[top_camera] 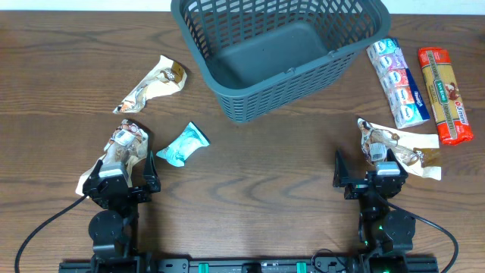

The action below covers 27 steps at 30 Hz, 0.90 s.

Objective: Pack container

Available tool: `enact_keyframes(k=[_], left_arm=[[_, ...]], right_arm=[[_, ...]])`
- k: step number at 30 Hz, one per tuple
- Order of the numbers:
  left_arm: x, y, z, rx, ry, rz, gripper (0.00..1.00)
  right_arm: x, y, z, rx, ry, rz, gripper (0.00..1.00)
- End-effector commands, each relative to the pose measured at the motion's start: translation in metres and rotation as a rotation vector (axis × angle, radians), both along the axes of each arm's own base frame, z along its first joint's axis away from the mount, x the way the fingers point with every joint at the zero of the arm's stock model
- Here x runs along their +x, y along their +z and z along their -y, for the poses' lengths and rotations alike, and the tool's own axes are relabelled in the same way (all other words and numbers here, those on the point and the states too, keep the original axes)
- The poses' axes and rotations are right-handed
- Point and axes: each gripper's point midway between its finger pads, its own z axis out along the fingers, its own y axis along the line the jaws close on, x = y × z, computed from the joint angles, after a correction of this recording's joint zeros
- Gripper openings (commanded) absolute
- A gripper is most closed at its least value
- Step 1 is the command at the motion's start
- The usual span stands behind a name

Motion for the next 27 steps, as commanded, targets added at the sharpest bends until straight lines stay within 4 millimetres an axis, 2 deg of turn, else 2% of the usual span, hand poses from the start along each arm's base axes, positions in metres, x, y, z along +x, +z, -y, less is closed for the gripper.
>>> enact_keyframes(k=[1, 27], left_arm=[[0.0002, -0.0153, -0.0008, 0.015, 0.0, -0.035, 0.98], [0.0001, -0.0153, -0.0008, 0.015, 0.001, -0.035, 0.99]], right_arm=[[-0.0004, -0.0005, -0.0026, -0.012, 0.013, 0.001, 0.99], [-0.0004, -0.0004, -0.0027, -0.012, 0.013, 0.002, 0.99]])
